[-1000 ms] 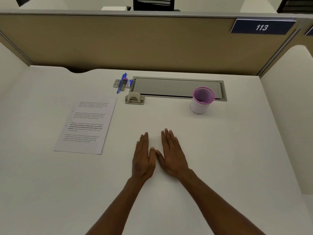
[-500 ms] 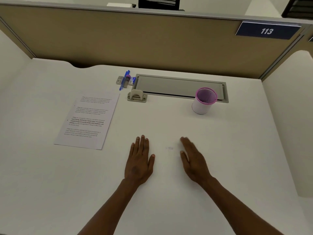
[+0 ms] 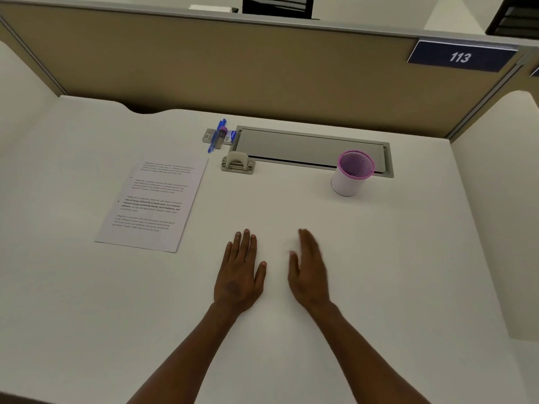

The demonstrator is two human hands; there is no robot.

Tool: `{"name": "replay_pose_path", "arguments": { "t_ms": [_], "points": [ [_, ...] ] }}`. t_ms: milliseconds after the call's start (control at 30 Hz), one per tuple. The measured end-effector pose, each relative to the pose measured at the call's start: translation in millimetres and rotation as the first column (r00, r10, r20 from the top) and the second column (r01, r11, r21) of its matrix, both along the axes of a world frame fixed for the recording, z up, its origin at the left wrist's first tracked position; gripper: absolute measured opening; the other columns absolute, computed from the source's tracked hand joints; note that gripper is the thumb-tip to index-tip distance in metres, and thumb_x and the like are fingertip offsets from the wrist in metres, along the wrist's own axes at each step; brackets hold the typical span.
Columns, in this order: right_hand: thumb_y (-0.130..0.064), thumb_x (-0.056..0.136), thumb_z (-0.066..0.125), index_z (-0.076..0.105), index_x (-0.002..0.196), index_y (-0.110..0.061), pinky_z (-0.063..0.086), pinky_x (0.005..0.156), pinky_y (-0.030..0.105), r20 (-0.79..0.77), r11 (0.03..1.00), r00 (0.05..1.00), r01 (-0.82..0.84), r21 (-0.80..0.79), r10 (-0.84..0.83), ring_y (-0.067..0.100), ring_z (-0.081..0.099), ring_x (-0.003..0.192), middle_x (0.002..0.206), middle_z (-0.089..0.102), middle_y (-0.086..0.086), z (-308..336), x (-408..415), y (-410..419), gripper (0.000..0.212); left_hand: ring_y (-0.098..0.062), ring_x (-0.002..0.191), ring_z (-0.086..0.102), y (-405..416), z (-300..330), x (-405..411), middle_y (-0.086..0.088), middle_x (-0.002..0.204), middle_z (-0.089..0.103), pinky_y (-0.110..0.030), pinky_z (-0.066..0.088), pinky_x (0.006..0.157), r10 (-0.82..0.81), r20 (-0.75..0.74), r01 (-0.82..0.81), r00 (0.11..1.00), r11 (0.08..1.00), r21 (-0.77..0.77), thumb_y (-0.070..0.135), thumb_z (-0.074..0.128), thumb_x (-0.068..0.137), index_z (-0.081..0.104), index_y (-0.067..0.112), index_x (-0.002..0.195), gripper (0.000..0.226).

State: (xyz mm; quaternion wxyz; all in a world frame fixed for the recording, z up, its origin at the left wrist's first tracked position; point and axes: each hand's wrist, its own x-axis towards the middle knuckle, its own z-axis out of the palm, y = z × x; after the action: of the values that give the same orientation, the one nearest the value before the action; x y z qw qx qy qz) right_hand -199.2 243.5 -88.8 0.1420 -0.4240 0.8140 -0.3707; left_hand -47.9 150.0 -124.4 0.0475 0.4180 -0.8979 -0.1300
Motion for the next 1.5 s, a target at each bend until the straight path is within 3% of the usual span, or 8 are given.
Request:
{"name": "replay_pose_path", "arguments": {
  "t_ms": [67, 200, 400, 633, 767, 933, 1333, 1500],
  "points": [
    [-0.028, 0.089, 0.062, 0.034, 0.149, -0.012, 0.033, 0.115, 0.047, -0.064, 0.997, 0.995, 0.075, 0.036, -0.073, 0.023, 0.025, 0.146, 0.155, 0.031, 0.008, -1, -25, 13, 0.068, -0.016, 0.152, -0.010, 1, 0, 0, -0.003, 0.166, -0.004, -0.039, 0.007, 0.125, 0.007, -0.001, -0.007, 1.000, 1.000, -0.004, 0.047, 0.023, 0.101, 0.004, 0.014, 0.157, 0.068],
    [-0.081, 0.076, 0.046, -0.008, 0.155, -0.025, -0.006, 0.119, 0.047, -0.230, 0.930, 0.960, -0.066, 0.361, 0.157, 0.022, -0.023, 0.148, 0.163, -0.017, 0.004, -15, -54, 34, 0.111, -0.017, 0.153, -0.008, 1, 0, -2, -0.003, 0.166, -0.001, -0.038, 0.006, 0.125, 0.019, -0.019, -0.019, 1.000, 1.000, 0.002, 0.046, 0.026, 0.100, 0.008, 0.013, 0.157, 0.068],
    [-0.095, 0.070, 0.024, -0.016, 0.153, -0.022, -0.008, 0.119, 0.050, -0.297, 0.881, 0.927, -0.066, 0.469, 0.228, 0.020, -0.023, 0.148, 0.162, -0.022, 0.002, -24, -60, 0, 0.119, -0.017, 0.153, -0.007, 0, 0, -2, -0.004, 0.166, 0.000, -0.038, 0.006, 0.125, 0.019, -0.017, -0.019, 1.000, 1.000, -0.008, 0.046, 0.027, 0.099, 0.009, 0.013, 0.157, 0.069],
    [-0.071, 0.090, 0.037, 0.005, 0.156, -0.022, 0.011, 0.123, 0.036, -0.228, 0.899, 0.902, -0.281, 0.336, 0.367, 0.014, -0.005, 0.151, 0.164, 0.002, 0.001, -14, -58, -11, 0.089, -0.015, 0.153, -0.008, 0, 2, -3, -0.002, 0.166, 0.000, -0.038, 0.008, 0.125, 0.028, -0.009, -0.028, 1.000, 1.000, -0.002, 0.048, 0.026, 0.099, 0.007, 0.016, 0.157, 0.070],
    [-0.032, 0.101, 0.046, 0.036, 0.149, -0.016, 0.035, 0.114, 0.038, -0.288, 0.784, 0.731, -0.547, 0.295, 0.619, 0.022, 0.023, 0.148, 0.158, 0.030, 0.007, -6, -45, -10, 0.052, -0.015, 0.153, -0.006, -1, 2, -3, -0.002, 0.166, 0.002, -0.038, 0.009, 0.125, 0.029, -0.018, -0.029, 0.999, 1.000, -0.002, 0.049, 0.025, 0.099, 0.009, 0.015, 0.157, 0.070],
    [0.000, 0.088, 0.061, 0.056, 0.133, -0.003, 0.058, 0.080, 0.033, -0.420, 0.708, 0.574, -0.627, 0.326, 0.702, 0.029, 0.056, 0.123, 0.135, 0.057, 0.015, 4, -53, -2, 0.046, -0.014, 0.153, -0.006, 0, 1, -1, -0.002, 0.166, 0.002, -0.037, 0.008, 0.125, 0.026, -0.042, -0.026, 0.999, 1.000, -0.007, 0.048, 0.029, 0.099, 0.010, 0.015, 0.157, 0.069],
    [0.003, 0.083, 0.039, 0.062, 0.095, -0.003, 0.042, 0.071, 0.042, -0.293, 0.608, 0.550, -0.568, 0.555, 0.782, 0.032, 0.052, 0.090, 0.097, 0.058, 0.014, 33, -55, -19, 0.026, -0.014, 0.153, -0.006, -1, -1, -1, -0.001, 0.166, 0.002, -0.036, 0.007, 0.125, 0.022, -0.055, -0.022, 0.998, 1.000, 0.001, 0.048, 0.030, 0.099, 0.009, 0.016, 0.157, 0.070],
    [0.009, 0.077, 0.048, 0.056, 0.075, 0.001, 0.035, 0.057, 0.037, -0.346, 0.753, 0.701, -0.418, 0.508, 0.623, 0.035, 0.056, 0.078, 0.082, 0.058, 0.020, 28, -23, -9, 0.012, -0.014, 0.153, -0.007, -2, -3, -1, -0.001, 0.166, 0.000, -0.037, 0.008, 0.125, 0.031, -0.044, -0.030, 0.999, 1.000, 0.007, 0.051, 0.026, 0.099, 0.007, 0.017, 0.157, 0.070]
  ]
}}
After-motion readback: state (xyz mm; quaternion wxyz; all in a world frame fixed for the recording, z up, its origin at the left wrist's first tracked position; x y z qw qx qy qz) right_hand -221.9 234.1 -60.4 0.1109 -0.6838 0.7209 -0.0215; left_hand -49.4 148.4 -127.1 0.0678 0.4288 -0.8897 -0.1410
